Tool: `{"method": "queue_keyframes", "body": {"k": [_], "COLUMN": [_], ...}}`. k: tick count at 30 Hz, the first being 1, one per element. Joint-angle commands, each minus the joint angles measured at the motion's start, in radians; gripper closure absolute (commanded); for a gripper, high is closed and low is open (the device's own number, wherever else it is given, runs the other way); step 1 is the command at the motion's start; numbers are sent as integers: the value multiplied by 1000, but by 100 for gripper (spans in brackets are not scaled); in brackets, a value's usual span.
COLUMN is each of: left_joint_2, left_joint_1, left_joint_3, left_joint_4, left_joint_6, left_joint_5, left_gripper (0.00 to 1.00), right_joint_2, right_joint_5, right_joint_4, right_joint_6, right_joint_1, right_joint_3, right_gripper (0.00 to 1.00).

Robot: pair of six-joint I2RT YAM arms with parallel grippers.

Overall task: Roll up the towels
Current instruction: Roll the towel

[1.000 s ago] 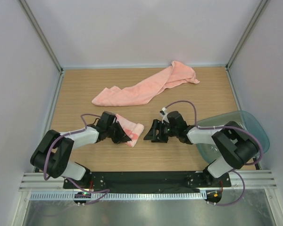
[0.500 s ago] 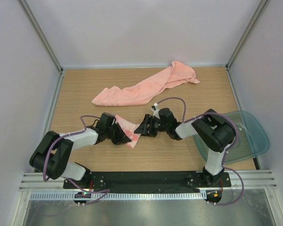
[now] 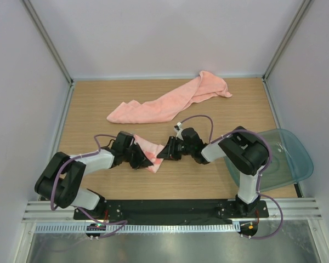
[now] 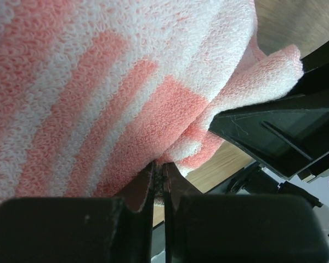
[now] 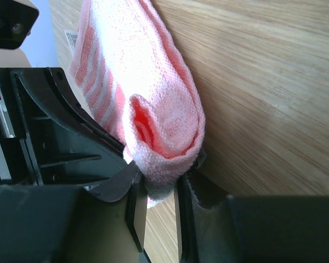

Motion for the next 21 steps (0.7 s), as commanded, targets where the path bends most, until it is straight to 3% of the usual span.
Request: {"method": "queue_keyframes", "body": {"k": [1,5,9,13,17,20,21], "left_joint_2": [14,-53,-154,-289,-397,-432,-434], "left_joint_1": [-2,-12,-21,-64,-129,-202,-272], "left_joint_3": [-38,-32,-6,77,166,222,238], "left_joint_4": [-57,-147,-292,-498,-629,-649,-649], "left_joint_6": [61,117,162,190,211,228,230], "left_joint_5": [-4,-47,-147,-314,-495,-576,-607], "left_gripper": [93,72,60,59,67,73,73], "right_joint_2": [-10,-28,-43,-62,-94,-114,-131], "right_joint_5": [53,79,93,96,93,91,93], "right_joint_4": [-79,-214,-320,-406,-461,-510,-524], "right_joint_6": [-42,-73,-108,-127,-137,-147,-150], "right_joint_1": [7,7,9,7,9,10,12], "right_joint_3": [15,57,90,115,133,153,156], "right_gripper": [73,78,80,81,82,82,82]}}
